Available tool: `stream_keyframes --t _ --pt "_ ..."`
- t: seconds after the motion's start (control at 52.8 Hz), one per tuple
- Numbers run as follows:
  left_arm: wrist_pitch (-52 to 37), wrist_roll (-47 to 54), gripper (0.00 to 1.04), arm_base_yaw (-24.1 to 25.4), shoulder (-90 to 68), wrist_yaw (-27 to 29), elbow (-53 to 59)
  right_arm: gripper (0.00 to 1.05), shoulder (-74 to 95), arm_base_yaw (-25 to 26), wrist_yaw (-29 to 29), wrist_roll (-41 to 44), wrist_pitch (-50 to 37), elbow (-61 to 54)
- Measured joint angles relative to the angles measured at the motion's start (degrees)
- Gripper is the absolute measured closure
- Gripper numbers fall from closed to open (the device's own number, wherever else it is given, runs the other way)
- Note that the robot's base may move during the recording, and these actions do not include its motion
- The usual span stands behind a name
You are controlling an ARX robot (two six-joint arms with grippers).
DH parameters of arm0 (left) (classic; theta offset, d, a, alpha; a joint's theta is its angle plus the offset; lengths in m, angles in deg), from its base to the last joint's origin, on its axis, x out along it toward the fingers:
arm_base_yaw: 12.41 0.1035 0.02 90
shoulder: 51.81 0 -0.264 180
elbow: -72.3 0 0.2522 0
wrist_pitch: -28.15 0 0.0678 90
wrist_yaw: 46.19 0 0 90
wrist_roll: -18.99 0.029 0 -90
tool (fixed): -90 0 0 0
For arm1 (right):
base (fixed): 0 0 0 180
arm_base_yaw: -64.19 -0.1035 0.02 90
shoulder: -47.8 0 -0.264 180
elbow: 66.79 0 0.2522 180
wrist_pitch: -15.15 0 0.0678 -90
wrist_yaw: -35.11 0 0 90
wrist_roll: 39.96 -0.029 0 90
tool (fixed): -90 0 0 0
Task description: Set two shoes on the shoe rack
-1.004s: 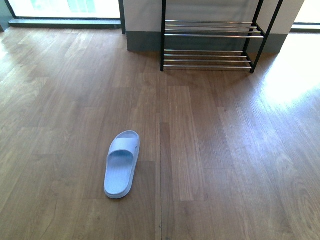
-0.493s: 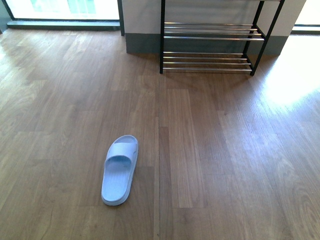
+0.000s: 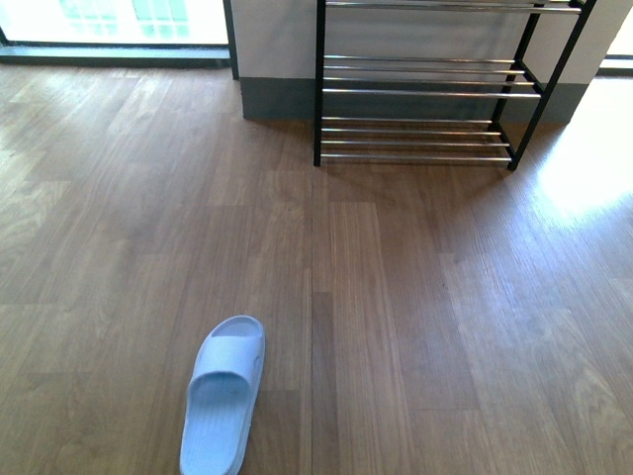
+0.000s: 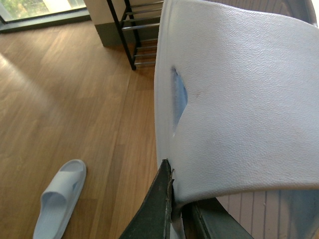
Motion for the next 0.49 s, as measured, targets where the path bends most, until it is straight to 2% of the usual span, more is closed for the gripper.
stream_keyframes --t 0.493 --pt "0.0 0.0 0.09 0.0 0.0 -0.1 0.0 1.03 0.1 0.0 0.0 0.0 0.0 0.0"
